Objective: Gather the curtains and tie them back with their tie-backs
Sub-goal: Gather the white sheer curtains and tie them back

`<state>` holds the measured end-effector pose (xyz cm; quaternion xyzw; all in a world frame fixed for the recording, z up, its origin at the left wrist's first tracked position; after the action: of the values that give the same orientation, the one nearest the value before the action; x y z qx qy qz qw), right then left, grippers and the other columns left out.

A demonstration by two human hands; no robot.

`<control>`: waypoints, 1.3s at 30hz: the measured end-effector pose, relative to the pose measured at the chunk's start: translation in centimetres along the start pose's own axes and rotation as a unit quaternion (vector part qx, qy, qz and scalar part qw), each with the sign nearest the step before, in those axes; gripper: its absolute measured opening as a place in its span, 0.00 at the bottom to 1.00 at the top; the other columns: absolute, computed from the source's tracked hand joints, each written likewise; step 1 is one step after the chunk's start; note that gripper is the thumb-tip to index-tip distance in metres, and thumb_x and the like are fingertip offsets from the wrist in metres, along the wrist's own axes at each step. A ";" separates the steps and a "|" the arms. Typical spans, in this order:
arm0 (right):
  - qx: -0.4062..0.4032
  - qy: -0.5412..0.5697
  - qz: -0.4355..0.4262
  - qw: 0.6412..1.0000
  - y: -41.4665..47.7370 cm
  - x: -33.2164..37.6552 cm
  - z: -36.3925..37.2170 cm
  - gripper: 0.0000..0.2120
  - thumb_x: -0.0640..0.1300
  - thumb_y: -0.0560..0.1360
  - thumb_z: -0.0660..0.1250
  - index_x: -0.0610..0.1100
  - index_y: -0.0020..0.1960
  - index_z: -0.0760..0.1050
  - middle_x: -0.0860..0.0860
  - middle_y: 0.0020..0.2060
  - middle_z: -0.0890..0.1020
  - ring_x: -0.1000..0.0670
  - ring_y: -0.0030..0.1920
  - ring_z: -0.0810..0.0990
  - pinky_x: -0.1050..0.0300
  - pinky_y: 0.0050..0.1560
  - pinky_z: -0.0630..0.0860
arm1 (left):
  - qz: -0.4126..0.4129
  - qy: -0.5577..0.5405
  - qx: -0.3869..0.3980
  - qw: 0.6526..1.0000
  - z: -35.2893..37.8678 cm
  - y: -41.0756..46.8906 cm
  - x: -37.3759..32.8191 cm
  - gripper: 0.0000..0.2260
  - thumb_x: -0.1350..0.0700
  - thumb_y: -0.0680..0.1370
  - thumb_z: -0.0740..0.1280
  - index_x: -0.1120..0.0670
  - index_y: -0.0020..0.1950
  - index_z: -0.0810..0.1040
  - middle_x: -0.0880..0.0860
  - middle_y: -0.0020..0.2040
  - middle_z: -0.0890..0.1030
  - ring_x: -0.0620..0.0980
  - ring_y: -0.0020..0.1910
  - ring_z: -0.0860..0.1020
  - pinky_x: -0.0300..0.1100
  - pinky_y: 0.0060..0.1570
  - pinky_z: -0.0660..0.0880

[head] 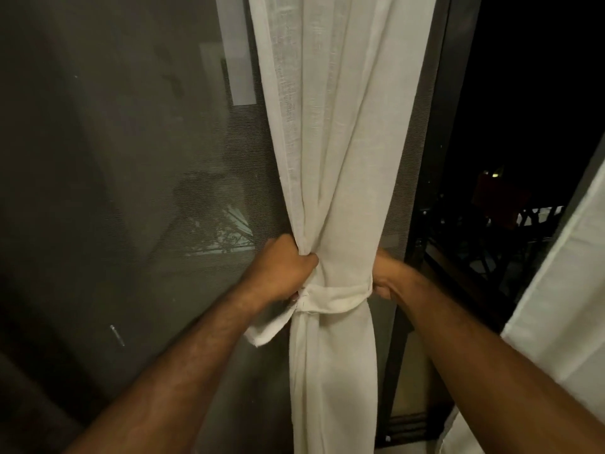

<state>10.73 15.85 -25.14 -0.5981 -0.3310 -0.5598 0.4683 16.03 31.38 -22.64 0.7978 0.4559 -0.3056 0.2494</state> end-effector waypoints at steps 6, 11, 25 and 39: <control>-0.171 -0.286 -0.111 0.936 -0.2 -2.2 -3.4 0.06 0.43 0.78 0.65 0.45 0.43 0.79 0.49 0.39 0.83 0.45 0.45 0.83 0.46 0.50 0.82 | -0.029 -0.007 0.045 0.999 0.5 0.2 -1.6 0.11 0.58 0.78 0.61 0.62 0.53 0.77 0.60 0.33 0.81 0.57 0.26 0.81 0.49 0.30 0.81; -0.286 -0.245 -0.158 0.913 -5.1 -4.5 -2.9 0.07 0.42 0.75 0.64 0.46 0.38 0.75 0.48 0.33 0.81 0.45 0.37 0.82 0.40 0.43 0.83 | -0.052 -0.032 0.023 0.998 1.1 1.3 -2.2 0.13 0.57 0.77 0.60 0.60 0.59 0.75 0.60 0.42 0.83 0.59 0.27 0.83 0.53 0.33 0.83; -0.028 -0.257 -0.087 0.962 -7.4 -3.0 1.5 0.06 0.42 0.77 0.73 0.42 0.52 0.84 0.47 0.40 0.87 0.57 0.33 0.85 0.66 0.32 0.78 | -0.038 0.015 -0.025 0.999 1.0 0.7 -1.1 0.15 0.51 0.76 0.62 0.56 0.58 0.79 0.55 0.49 0.83 0.55 0.43 0.81 0.52 0.48 0.81; -0.084 -0.431 -0.312 0.842 -2.7 2.6 -0.1 0.03 0.46 0.78 0.70 0.48 0.49 0.82 0.52 0.42 0.85 0.54 0.43 0.84 0.49 0.49 0.83 | -0.006 -0.102 0.015 0.995 1.9 -0.8 -0.4 0.17 0.45 0.70 0.64 0.51 0.55 0.80 0.54 0.48 0.83 0.56 0.43 0.83 0.54 0.36 0.83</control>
<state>8.60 16.32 -22.10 -0.6813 -0.6203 -0.3878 0.0262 14.63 30.23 -23.73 0.7637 0.4282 -0.3935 0.2803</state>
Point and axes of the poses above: each hand's wrist, its own y-axis towards the middle knuckle, its own z-axis out of the palm, x = y × z, the point moved 3 cm from there along y, towards the middle knuckle
